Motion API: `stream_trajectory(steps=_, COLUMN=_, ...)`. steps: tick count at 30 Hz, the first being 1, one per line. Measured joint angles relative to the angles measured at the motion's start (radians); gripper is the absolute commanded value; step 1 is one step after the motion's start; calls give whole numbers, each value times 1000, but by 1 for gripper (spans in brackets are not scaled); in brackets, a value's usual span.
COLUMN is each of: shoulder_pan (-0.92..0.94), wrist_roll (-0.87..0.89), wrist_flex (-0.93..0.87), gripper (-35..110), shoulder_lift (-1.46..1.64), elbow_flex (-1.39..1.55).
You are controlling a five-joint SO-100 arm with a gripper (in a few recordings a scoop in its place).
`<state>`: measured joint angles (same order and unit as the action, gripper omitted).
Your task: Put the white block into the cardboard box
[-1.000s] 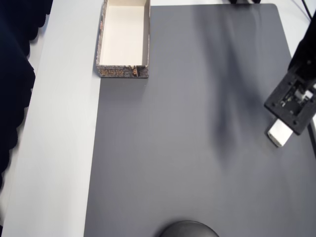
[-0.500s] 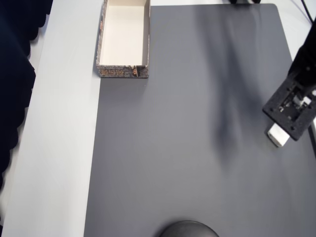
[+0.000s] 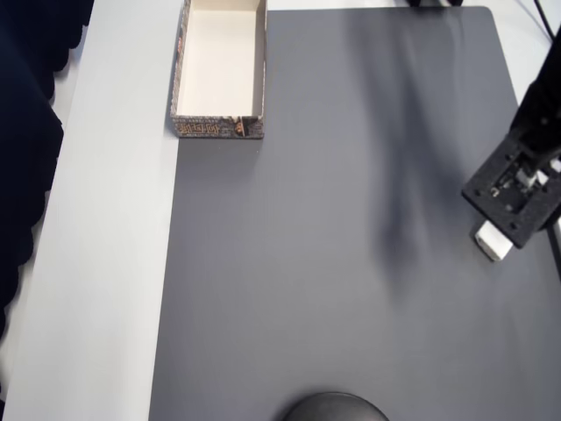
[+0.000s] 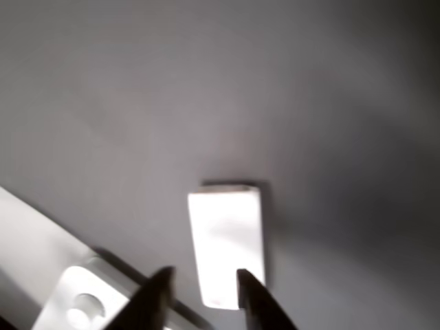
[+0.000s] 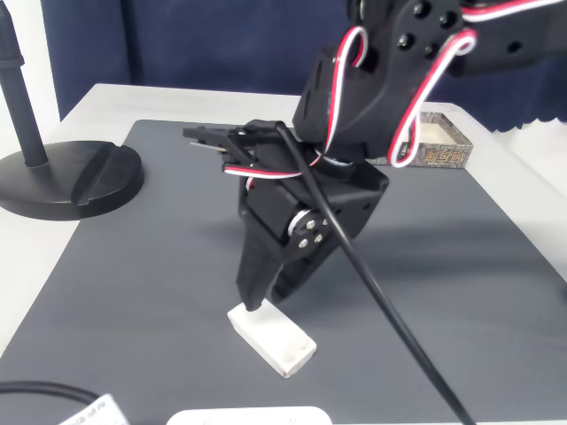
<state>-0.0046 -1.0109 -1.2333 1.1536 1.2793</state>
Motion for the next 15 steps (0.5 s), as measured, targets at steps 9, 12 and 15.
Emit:
stream_trajectory(steps=9, shoulder_pan=18, wrist_roll=89, wrist_flex=-44, gripper=22, shoulder_lift=0, elbow_flex=0)
stream_trajectory(steps=12, shoulder_pan=20, wrist_roll=98, wrist_flex=-78, gripper=22, shoulder_lift=0, elbow_flex=0)
stream_trajectory(steps=15, shoulder_pan=20, wrist_roll=98, wrist_flex=-101, gripper=22, shoulder_lift=0, elbow_flex=0)
